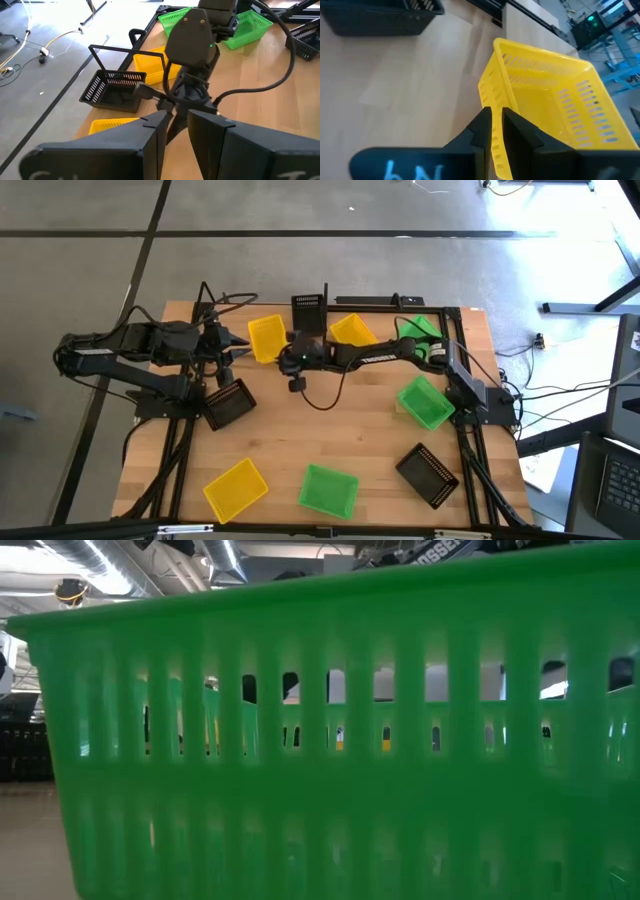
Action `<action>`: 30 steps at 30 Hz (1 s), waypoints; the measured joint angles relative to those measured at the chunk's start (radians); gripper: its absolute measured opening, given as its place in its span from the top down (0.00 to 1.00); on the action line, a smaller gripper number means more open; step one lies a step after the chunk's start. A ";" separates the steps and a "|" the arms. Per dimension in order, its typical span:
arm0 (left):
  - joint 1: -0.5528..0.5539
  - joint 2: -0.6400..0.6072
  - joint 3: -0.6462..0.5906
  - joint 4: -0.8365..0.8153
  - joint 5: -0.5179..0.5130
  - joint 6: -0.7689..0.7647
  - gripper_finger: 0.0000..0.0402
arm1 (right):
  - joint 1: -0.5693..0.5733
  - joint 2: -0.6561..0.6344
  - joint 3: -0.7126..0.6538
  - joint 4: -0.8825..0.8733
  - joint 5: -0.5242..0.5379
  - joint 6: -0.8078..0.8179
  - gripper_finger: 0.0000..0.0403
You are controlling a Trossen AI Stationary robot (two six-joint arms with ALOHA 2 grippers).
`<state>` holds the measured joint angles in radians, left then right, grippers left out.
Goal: Stack baskets on shelf by color
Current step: Put the middle yellow basket on the shelf
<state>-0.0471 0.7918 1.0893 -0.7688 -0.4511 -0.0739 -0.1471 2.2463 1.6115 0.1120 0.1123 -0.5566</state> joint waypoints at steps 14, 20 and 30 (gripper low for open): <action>0.000 0.000 0.000 0.000 0.000 -0.004 0.83 | 0.007 -0.077 0.005 0.034 0.041 -0.011 0.88; 0.001 0.000 0.000 0.000 -0.055 -0.030 0.83 | 0.021 -0.183 0.086 -0.184 0.096 0.074 0.88; 0.053 0.043 -0.002 0.029 -0.154 -0.142 0.83 | 0.020 -0.278 0.384 -0.616 0.105 0.185 0.88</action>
<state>0.0057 0.8349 1.0878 -0.7398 -0.6053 -0.2157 -0.1272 1.9687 1.9957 -0.5038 0.2173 -0.3716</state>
